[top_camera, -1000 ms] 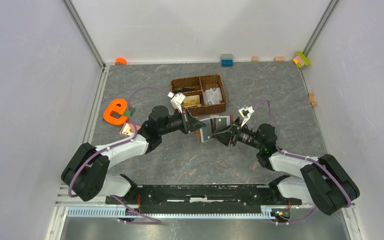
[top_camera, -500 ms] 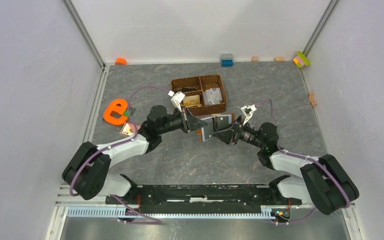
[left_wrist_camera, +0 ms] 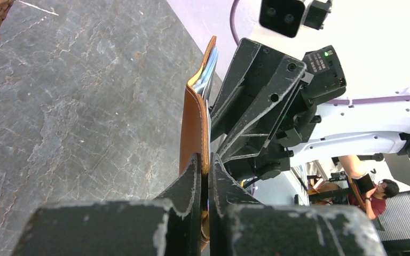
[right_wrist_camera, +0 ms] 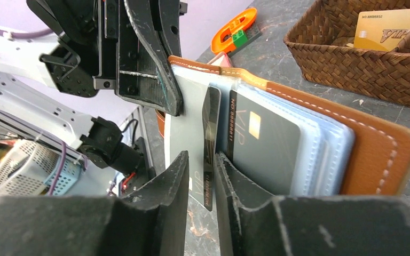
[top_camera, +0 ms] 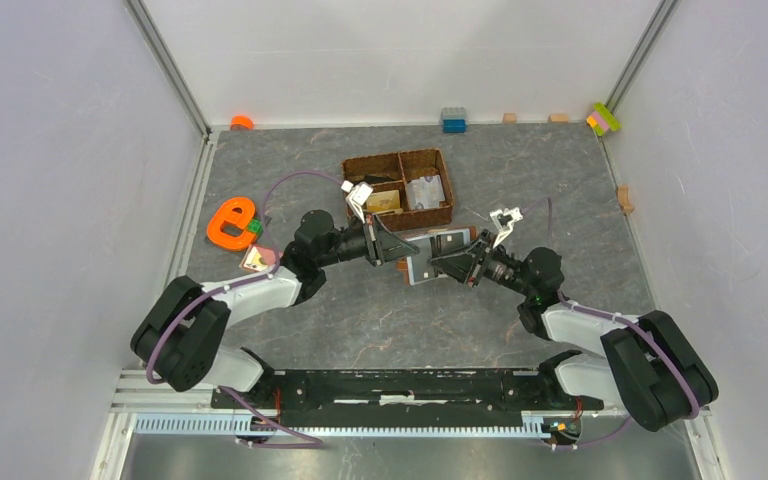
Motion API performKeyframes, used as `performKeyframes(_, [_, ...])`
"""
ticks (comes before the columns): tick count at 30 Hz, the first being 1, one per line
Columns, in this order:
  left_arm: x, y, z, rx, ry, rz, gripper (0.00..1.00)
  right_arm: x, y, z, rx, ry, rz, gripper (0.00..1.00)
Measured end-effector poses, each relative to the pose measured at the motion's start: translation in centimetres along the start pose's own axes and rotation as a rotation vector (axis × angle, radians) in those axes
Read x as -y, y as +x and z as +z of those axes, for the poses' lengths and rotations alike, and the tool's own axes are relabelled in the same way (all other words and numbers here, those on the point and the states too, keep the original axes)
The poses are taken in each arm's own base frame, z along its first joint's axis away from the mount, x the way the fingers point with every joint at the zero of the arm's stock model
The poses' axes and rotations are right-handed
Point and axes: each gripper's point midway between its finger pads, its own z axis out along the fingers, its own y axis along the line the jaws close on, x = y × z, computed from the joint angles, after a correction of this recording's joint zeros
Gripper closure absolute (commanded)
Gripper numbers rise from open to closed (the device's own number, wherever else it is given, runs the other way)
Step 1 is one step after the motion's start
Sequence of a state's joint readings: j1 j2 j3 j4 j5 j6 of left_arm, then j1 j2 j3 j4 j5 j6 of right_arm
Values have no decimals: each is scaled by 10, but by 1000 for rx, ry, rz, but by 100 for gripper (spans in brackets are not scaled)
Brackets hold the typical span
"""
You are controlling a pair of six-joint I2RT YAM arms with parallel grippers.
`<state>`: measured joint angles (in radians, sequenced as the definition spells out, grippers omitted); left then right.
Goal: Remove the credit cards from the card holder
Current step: Remove the credit card from the card holder.
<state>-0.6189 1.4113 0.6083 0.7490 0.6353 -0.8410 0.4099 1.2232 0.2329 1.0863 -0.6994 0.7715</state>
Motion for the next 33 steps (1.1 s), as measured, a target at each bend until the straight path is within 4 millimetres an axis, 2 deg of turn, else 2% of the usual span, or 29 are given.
performKeyframes(4, [4,0,0,-3,17,1,98,-4,-2,-4,22,-18,11,83])
performKeyframes(10, [7,-1,-1,-5,27,5,98,-14,-5,-8,48,-57,24,87])
performKeyframes(14, [14,-4,-2,5,52,23,98,-25,-12,-10,75,-107,25,87])
performKeyframes(19, [22,-5,-3,6,90,32,98,-32,-13,-10,81,-142,55,81])
performKeyframes(23, [22,-3,-3,-1,110,16,97,-32,-11,-10,71,-149,96,97])
performKeyframes(24, [22,-3,-3,-3,113,11,95,-32,-10,-10,70,-149,100,100])
performKeyframes(27, [22,-3,-4,-1,117,9,79,-32,-10,-10,67,-149,114,100])
performKeyframes(28, [23,-3,-4,2,119,10,76,-32,-10,-10,68,-151,113,100])
performKeyframes(33, [18,-4,-5,12,103,-3,75,-32,-12,-11,71,-153,111,100])
